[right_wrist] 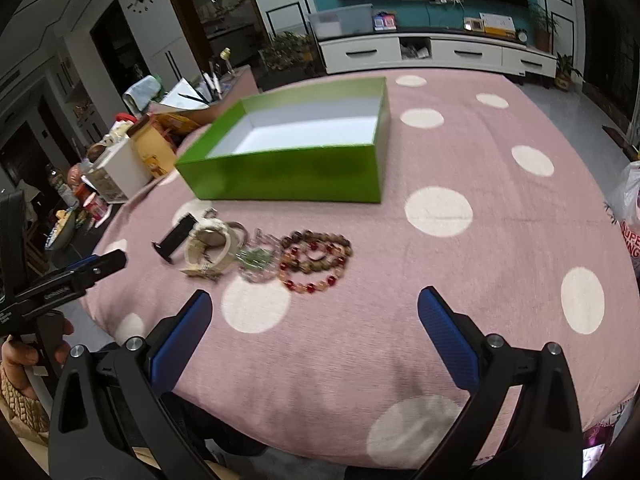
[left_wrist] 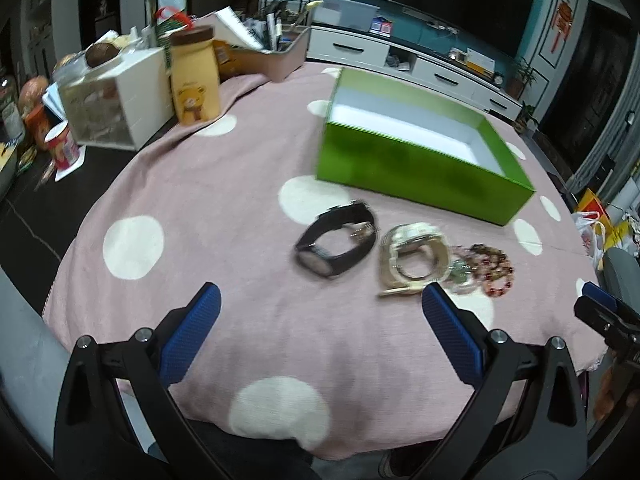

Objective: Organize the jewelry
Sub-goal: 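Move the left tool to the black watch while the right tool approaches the red bead bracelet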

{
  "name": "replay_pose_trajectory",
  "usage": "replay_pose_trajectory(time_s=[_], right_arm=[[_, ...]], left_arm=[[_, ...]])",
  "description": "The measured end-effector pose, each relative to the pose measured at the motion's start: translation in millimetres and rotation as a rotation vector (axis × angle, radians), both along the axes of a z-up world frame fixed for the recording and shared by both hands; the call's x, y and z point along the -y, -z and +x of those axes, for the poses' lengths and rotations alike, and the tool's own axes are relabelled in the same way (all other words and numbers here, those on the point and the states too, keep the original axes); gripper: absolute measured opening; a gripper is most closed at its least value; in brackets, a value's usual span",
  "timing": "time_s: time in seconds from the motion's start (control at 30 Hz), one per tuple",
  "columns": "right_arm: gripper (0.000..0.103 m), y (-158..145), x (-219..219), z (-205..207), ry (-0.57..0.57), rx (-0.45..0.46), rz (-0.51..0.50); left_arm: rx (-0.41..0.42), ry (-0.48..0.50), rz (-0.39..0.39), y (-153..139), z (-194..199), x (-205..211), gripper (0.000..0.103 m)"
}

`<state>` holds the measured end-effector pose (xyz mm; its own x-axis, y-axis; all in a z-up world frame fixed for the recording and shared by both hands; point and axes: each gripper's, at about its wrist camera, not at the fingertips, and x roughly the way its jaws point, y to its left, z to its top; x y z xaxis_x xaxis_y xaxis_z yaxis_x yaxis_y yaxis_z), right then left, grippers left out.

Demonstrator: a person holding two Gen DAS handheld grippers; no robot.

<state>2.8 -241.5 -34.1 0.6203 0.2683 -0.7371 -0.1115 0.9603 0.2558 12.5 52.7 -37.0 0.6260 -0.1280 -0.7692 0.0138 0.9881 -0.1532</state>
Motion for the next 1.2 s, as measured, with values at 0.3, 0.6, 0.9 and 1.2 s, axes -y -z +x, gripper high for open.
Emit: replay_pose_trajectory(time_s=[0.3,0.6,0.9,1.2], right_arm=[[0.090,20,2,20,0.002,-0.033,0.003],[0.065,31,4,44,-0.001,-0.069,0.003],[0.039,50,-9,58,-0.051,-0.130,-0.017],[0.007,58,-22,62,-0.069,-0.118,-0.107]], left_arm=[[0.025,0.027,0.036,15,13,-6,0.099],[0.026,0.166,0.111,22,37,18,0.067],[0.022,0.313,0.206,30,53,43,0.050],[0.005,0.441,0.269,32,57,59,0.025]])
